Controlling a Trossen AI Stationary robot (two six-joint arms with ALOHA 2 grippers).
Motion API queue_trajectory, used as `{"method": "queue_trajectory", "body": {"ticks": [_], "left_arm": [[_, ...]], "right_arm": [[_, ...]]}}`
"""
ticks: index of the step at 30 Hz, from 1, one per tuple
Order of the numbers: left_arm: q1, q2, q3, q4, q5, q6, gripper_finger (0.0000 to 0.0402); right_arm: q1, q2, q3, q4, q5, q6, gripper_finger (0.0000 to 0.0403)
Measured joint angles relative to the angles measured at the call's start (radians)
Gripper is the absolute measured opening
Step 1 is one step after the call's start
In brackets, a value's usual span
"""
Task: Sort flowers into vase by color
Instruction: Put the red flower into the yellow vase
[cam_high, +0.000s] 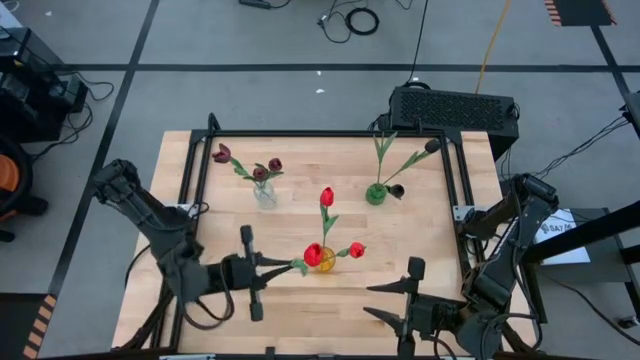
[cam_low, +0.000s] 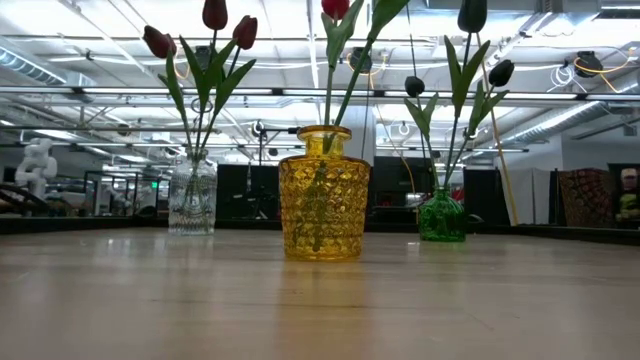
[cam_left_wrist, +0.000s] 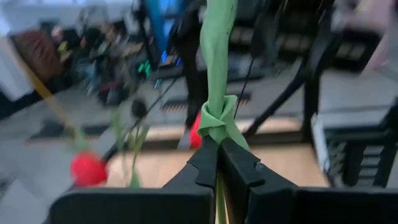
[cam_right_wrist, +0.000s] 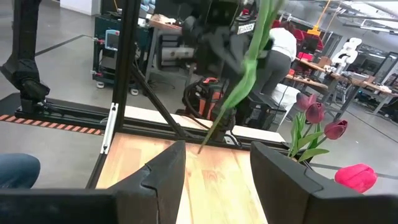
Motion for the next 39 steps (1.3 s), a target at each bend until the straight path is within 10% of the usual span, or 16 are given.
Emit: {"method": "queue_trajectory", "body": {"ticks": [10,23,39], "left_arm": [[0.131,-0.001,-0.033,0.341,0.191,0.213,0.0010],[0.158,0.018,-0.424,1.054,0.310,0.291,0.0010],[0.257,0.219,-0.521,1.354,0.387,0.301,0.0010]], "right_arm": [[0.000,0.000,0.000,0.000,0.000,-0.014,0.0173],[0.000,0.000,0.000,-0.001,0.001,-0.027,0.0173],[-0.002,0.000,0.000,-0.001,0.001,-0.027,0.0173]]}}
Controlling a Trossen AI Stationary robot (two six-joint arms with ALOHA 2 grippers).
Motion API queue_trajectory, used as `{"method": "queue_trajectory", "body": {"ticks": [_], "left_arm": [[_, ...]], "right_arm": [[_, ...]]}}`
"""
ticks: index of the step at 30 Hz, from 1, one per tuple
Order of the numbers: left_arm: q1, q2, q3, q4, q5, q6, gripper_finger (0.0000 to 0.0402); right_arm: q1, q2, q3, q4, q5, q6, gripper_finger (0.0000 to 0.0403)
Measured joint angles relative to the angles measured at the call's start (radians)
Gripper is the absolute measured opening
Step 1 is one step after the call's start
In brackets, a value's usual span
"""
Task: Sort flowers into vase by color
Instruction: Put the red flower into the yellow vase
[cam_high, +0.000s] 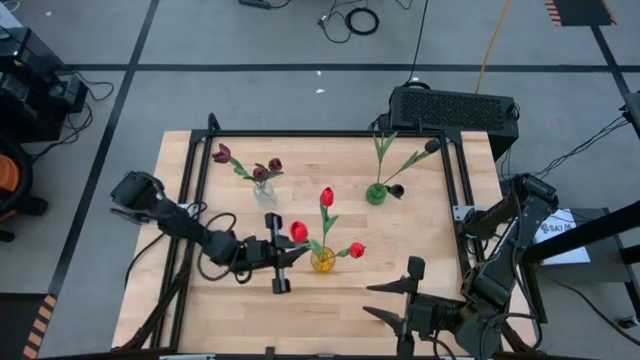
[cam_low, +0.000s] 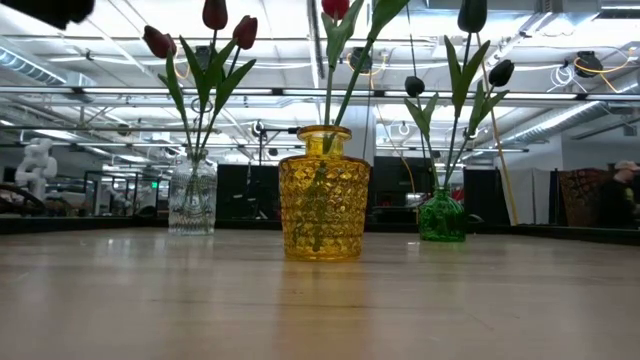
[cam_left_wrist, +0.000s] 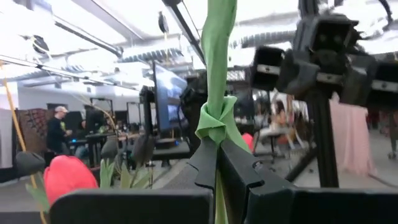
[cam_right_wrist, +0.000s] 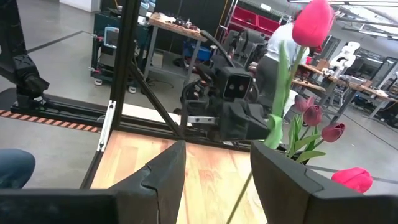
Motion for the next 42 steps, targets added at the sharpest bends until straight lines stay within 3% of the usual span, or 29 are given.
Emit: {"method": "queue_trajectory", "body": {"ticks": [5,25,36,42], "left_arm": [[0.019,0.094,0.000,0.154,0.022,0.008,0.0010],[0.012,0.155,0.001,0.154,-0.037,0.101,0.0010],[0.042,0.180,0.002,0.142,-0.024,0.027,0.0010],[0.058,0.195,0.002,0.065,-0.077,0.012,0.0026]], "right_arm": [[0.000,0.000,0.000,-0.013,0.000,0.002,0.0173],[0.000,0.000,0.000,-0.015,0.000,0.004,0.0173],[0.000,0.000,0.000,-0.015,0.000,0.004,0.0173],[0.000,0.000,0.000,-0.015,0.000,0.011,0.0173]]}}
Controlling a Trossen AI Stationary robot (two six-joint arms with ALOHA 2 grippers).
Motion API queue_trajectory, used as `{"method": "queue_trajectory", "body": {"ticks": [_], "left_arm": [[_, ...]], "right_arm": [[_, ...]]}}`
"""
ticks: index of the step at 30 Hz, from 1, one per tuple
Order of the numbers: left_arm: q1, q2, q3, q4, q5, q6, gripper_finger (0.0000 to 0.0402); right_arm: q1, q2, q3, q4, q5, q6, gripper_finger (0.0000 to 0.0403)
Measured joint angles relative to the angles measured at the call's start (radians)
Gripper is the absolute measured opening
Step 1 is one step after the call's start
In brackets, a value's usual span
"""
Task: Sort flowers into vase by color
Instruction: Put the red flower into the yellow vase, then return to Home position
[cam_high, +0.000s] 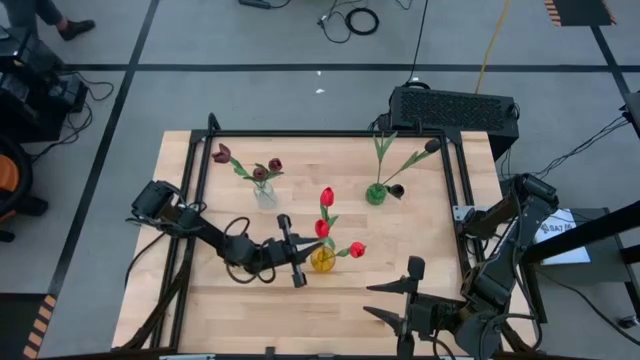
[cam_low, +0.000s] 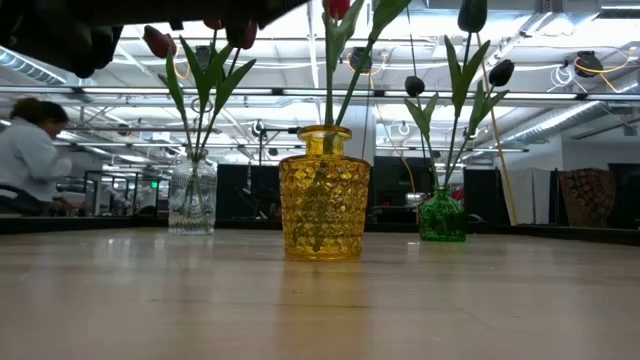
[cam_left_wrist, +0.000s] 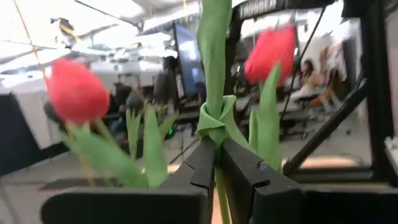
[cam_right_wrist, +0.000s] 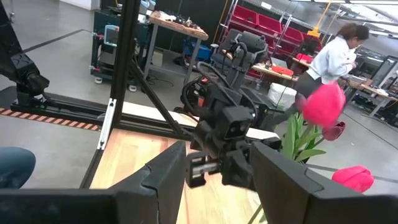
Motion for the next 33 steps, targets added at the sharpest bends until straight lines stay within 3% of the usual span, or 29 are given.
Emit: {"method": "queue_trajectory", "body": {"ticks": [12,24,28,33], "left_arm": [[-0.056,0.001,0.000,-0.186,-0.226,-0.020,0.0115],[-0.175,-0.078,0.000,-0.444,-0.423,-0.059,0.0278],[-0.220,-0.139,0.000,-0.633,-0.455,-0.149,0.0310],[-0.288,-0.229,0.000,-0.891,-0.475,-0.343,0.0314]], "right_arm": [[0.000,0.000,0.000,0.000,0.000,0.000,0.0173],[0.000,0.000,0.000,0.000,0.000,0.000,0.0173],[0.000,0.000,0.000,0.000,0.000,0.004,0.0173],[0.000,0.000,0.000,0.000,0.000,0.004,0.0173]]}}
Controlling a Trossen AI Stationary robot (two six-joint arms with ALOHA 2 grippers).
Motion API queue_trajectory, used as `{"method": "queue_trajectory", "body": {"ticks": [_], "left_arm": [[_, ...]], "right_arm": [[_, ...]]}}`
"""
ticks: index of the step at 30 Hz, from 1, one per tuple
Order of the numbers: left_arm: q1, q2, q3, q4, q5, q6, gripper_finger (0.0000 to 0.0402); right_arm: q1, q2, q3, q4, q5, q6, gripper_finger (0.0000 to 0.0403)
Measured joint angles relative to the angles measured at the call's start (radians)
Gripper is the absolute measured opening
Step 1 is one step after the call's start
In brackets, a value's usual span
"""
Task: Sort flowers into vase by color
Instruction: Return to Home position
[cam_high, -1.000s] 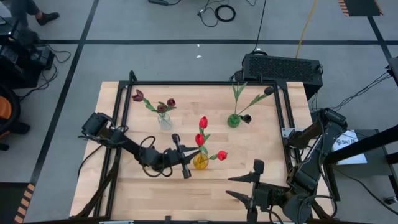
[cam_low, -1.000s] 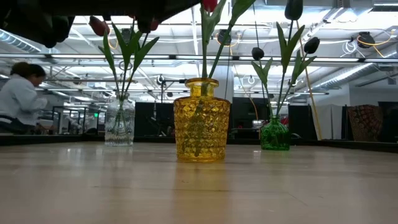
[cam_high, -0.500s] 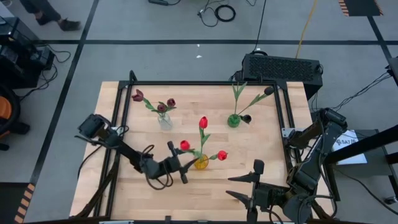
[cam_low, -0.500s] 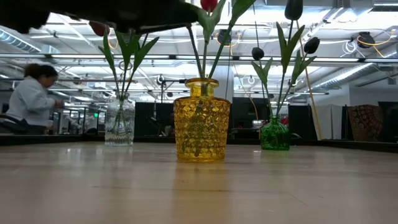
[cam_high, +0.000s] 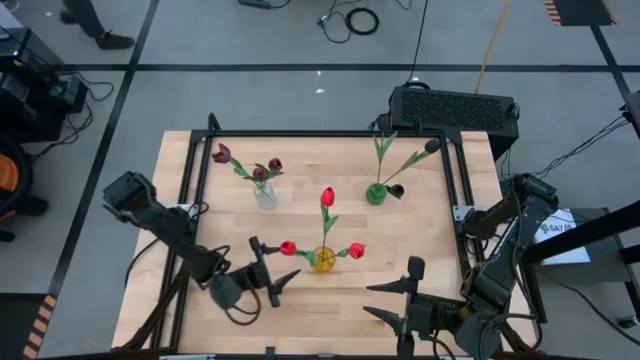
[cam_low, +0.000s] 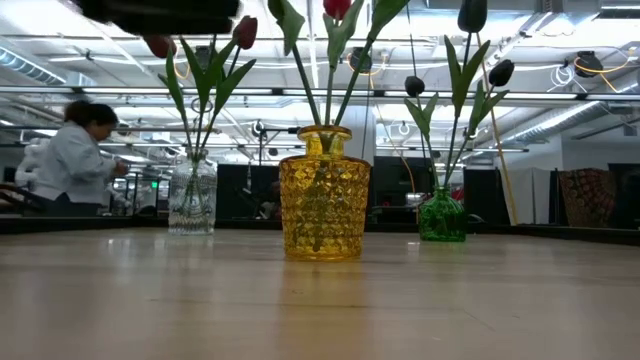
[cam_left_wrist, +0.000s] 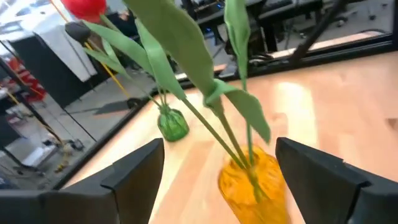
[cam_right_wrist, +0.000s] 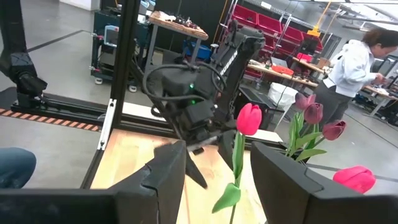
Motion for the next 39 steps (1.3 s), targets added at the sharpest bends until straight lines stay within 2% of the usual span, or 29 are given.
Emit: {"method": "queue_trajectory", "body": {"ticks": [2,6,8,10,14,20,22,24,27,31,39], "left_arm": [[-0.034,-0.036,0.000,-0.060,-0.009,-0.037,0.0315],[-0.104,-0.098,0.000,-0.099,-0.041,0.012,0.0313],[-0.130,-0.138,0.000,-0.113,-0.085,0.037,0.0302],[-0.153,-0.192,0.000,-0.145,-0.086,0.066,0.0279],[-0.182,-0.327,0.000,-0.299,-0.042,0.066,0.0205],[-0.141,-0.492,0.000,-0.555,-0.008,0.061,0.0065],[-0.121,-0.539,0.000,-0.620,0.033,0.061,0.0023],[-0.109,-0.579,0.000,-0.651,0.063,0.061,0.0009],[-0.099,-0.631,0.000,-0.687,0.109,0.060,0.0011],[-0.099,-0.691,-0.041,-0.711,0.160,0.030,0.0012],[-0.088,-0.808,-0.283,-0.649,0.176,-0.108,0.0012]], "right_arm": [[0.000,0.000,0.000,-0.002,0.000,0.004,0.0173],[-0.002,0.000,-0.015,-0.029,0.000,0.006,0.0173],[-0.006,0.000,-0.023,-0.043,-0.001,-0.002,0.0173],[-0.006,-0.008,-0.026,-0.078,-0.002,0.006,0.0168],[0.000,-0.064,-0.027,-0.194,-0.012,0.042,0.0130],[0.003,-0.208,-0.027,-0.423,-0.151,0.190,0.0018],[0.003,-0.242,-0.047,-0.463,-0.159,0.220,0.0009],[0.003,-0.287,-0.100,-0.471,-0.160,0.233,0.0011],[0.003,-0.368,-0.230,-0.406,-0.162,0.253,0.0004],[0.003,-0.491,-0.466,-0.185,-0.187,0.239,0.0003],[-0.019,-0.661,-0.890,0.308,-0.272,0.133,0.0001]]}}
